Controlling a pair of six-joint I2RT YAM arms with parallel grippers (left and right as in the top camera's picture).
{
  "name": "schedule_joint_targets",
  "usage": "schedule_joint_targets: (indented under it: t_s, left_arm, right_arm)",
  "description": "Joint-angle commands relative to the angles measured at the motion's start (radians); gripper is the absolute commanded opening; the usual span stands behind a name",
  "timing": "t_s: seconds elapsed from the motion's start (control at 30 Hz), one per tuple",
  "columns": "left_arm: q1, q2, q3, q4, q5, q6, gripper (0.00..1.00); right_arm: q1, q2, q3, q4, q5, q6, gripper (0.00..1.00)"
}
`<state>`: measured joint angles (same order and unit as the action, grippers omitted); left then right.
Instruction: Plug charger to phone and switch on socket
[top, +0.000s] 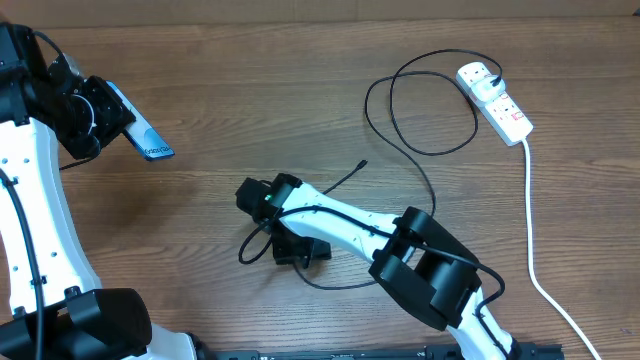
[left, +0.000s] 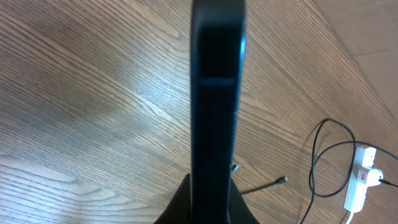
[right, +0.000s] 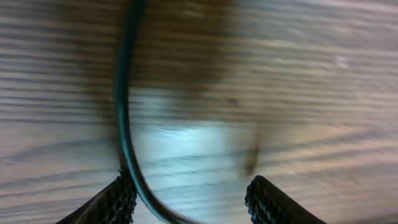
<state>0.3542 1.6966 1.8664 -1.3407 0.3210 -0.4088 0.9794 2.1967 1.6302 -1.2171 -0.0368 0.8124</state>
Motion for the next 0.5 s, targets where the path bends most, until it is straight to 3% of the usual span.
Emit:
schedule_joint_targets:
  t_s: [0.0, 0.07, 0.17, 0.47]
  left_arm:
    - [-0.001, -0.008, 0.008, 0.002, 0.013, 0.027, 0.04]
    - [-0.002, -0.008, 0.008, 0.002, 0.013, 0.028, 0.04]
    - [-0.002, -0.008, 0.008, 0.002, 0.013, 0.028, 0.04]
    - [-0.002, -0.008, 0.008, 0.002, 0.017, 0.028, 0.04]
  right_arm:
    - [-0.034, -0.024, -0.023, -0.076, 0.053, 0.057, 0.54]
    - [-0.050, -0.024, -0.023, -0.144, 0.106, 0.103, 0.48]
    - [-0.076, -0.024, -0.029, -0.221, 0.181, 0.138, 0.49]
    - [-0.177, -0.024, -0.225, -0.172, 0.193, 0.123, 0.52]
